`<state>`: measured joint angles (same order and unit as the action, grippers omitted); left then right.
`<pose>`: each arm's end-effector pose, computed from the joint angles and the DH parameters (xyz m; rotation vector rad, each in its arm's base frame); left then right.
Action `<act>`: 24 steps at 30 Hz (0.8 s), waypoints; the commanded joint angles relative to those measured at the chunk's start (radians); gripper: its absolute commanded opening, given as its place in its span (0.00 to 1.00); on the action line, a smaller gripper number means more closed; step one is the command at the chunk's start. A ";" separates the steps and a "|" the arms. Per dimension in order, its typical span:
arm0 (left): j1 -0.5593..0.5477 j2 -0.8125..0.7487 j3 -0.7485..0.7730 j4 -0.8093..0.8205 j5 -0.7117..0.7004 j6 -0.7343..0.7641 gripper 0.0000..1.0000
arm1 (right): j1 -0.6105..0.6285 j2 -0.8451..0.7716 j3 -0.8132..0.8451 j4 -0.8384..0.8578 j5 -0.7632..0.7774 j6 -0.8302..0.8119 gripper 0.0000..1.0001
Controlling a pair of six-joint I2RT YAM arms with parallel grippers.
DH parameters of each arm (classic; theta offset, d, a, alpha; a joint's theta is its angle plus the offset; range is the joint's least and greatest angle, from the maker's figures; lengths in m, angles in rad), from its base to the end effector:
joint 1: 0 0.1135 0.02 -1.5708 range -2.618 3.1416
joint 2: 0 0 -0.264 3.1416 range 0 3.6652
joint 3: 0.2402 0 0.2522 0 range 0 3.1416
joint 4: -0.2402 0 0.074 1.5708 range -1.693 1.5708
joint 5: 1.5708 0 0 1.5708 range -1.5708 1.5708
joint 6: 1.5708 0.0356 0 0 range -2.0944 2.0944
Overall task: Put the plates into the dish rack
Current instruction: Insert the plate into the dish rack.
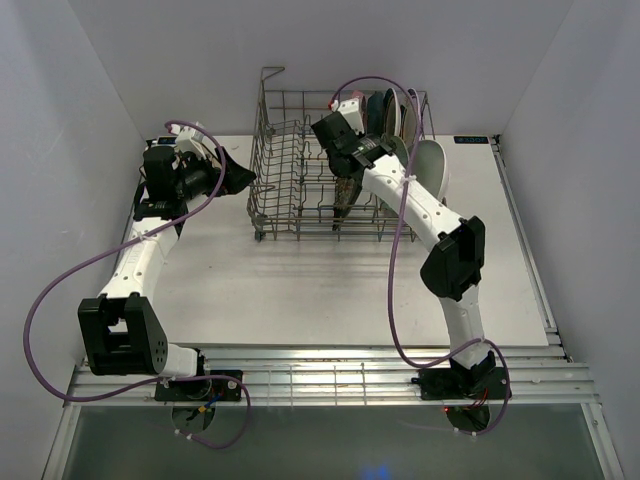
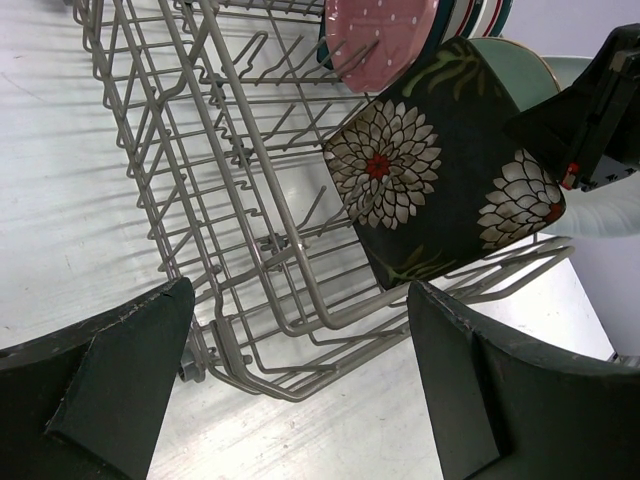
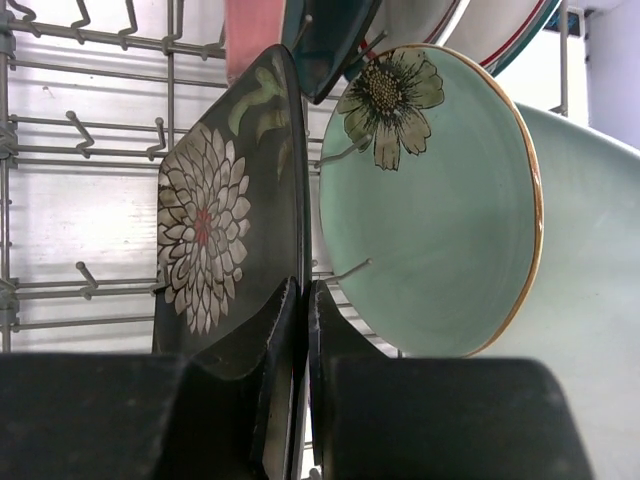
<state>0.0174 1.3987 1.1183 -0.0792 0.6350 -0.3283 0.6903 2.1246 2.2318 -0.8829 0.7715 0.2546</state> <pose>0.3232 -0.0155 0.3273 0.0988 1.9393 -0.8177 0.3759 0.2783 0.3542 -0.1036 2.1142 -0.3558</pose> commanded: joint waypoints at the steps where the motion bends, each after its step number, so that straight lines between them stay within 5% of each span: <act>1: -0.002 -0.049 -0.011 -0.008 -0.011 0.015 0.98 | 0.051 -0.089 -0.043 0.156 0.093 -0.027 0.08; 12: -0.002 -0.064 -0.020 -0.008 -0.021 0.025 0.98 | 0.060 -0.178 -0.317 0.496 0.216 -0.138 0.08; 24: -0.004 -0.060 -0.020 -0.013 -0.029 0.034 0.98 | 0.045 -0.156 -0.282 0.561 0.229 -0.222 0.08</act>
<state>0.0174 1.3762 1.1034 -0.0834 0.6117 -0.3107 0.7403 2.0033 1.9121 -0.4877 0.9356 0.0734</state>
